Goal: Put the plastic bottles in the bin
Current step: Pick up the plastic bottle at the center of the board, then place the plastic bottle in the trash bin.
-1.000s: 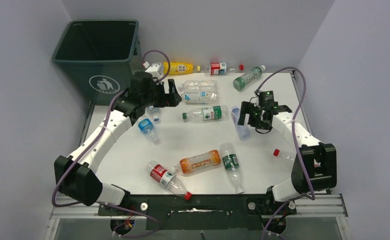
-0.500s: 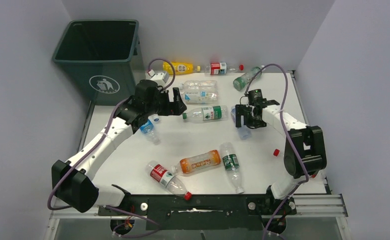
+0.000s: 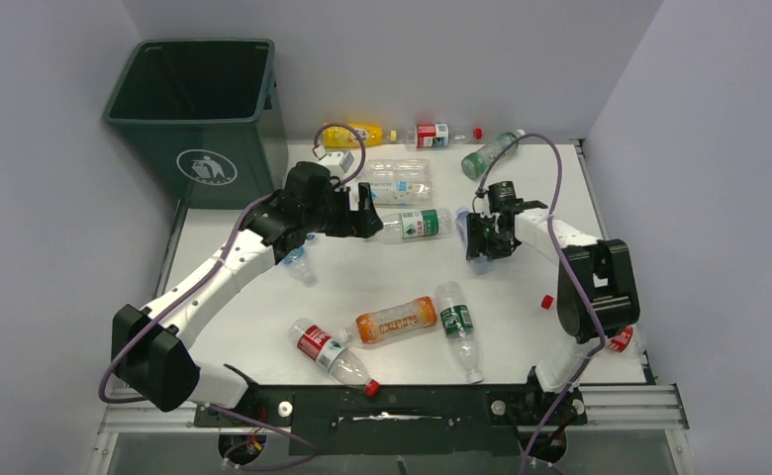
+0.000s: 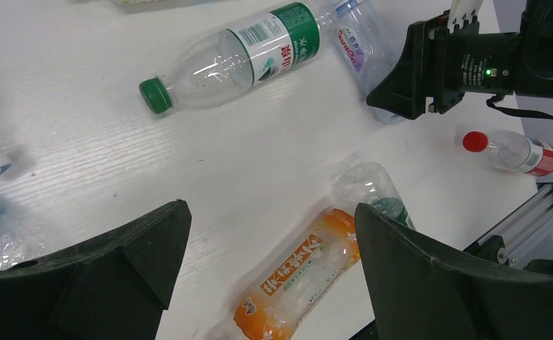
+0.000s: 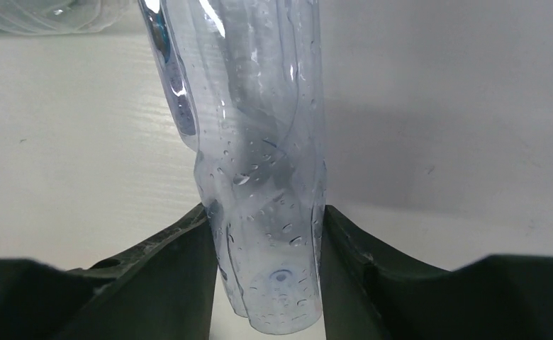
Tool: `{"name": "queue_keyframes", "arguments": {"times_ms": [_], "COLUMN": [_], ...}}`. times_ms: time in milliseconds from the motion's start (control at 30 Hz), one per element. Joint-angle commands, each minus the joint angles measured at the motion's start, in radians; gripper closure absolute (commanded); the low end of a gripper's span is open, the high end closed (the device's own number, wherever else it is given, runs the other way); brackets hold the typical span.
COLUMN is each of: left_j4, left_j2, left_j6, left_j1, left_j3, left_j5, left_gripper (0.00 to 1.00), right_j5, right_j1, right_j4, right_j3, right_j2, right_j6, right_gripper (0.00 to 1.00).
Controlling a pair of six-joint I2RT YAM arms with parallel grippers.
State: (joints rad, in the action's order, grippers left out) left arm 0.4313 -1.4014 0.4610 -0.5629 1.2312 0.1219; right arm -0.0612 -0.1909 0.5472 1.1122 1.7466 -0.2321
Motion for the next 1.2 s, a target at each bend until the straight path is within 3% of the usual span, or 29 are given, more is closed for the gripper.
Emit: {"name": "queue_keyframes", "arguments": {"times_ms": [0,200,400,767,1167], "left_j4": [0.007,0.013,-0.022,-0.416,-0.788], "left_j2": [0.031,0.038,0.075,0.083,0.104], "left_j6": [0.036,0.082,0.123,0.363,0.464], "left_j1": [-0.013,-0.015,-0.014,-0.035,-0.063], "left_j3": [0.031,0.031,0.004,-0.149,-0.342], "left_j5": [0.042,0.104,0.080,0.182,0.114], "left_gripper": [0.13,0.13,0.13,0.13,0.13], "right_j5": [-0.053,-0.087,-0.180,-0.498,-0.588], "right_j1": [0.007,0.005,0.006,-0.022,-0.120], "right_j4": [-0.021,0.009,0.034,-0.148,-0.201], "right_j3": [0.021,0.042,0.073,0.004,0.036], "right_j2": [-0.092,-0.206,-0.283,-0.441,-0.386], "right_j6": [-0.002,-0.005,-0.028,-0.199,-0.262], "right_gripper": [0.60,0.61,0.60,0.60,0.60]}}
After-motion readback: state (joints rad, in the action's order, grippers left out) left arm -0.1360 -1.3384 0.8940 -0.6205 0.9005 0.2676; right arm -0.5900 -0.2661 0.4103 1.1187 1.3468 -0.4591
